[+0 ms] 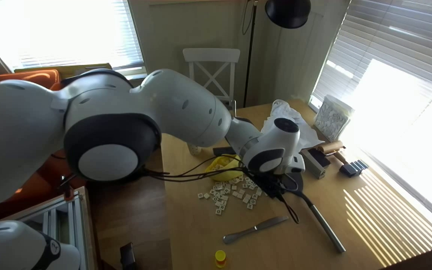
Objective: Put one letter block into the yellow bag
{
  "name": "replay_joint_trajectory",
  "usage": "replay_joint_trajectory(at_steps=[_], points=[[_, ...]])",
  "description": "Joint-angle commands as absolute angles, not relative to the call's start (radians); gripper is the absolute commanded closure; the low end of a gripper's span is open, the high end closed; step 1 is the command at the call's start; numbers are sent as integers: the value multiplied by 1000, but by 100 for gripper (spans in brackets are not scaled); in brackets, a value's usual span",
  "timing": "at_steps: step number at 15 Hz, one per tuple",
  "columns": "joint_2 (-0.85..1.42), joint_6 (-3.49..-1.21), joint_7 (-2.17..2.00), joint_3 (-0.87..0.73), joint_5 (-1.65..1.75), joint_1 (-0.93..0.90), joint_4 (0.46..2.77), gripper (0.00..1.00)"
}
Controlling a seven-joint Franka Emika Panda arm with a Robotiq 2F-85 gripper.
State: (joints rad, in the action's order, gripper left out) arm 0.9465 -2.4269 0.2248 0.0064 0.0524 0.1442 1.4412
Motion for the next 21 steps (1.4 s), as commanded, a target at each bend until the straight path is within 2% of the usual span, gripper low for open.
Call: replay_joint_trajectory(at_steps=[1, 3, 8, 13, 14, 21], points=[[949, -2435, 207, 18, 15, 159, 1434, 60], [940, -2444, 199, 17, 3, 163, 1443, 61], [944, -2449, 180, 9, -10, 168, 1442, 57], [956, -2439, 147, 1, -12, 160, 1428, 69], [957, -2439, 141, 1, -12, 159, 1427, 66], [963, -2428, 130, 3, -14, 160, 1422, 62]])
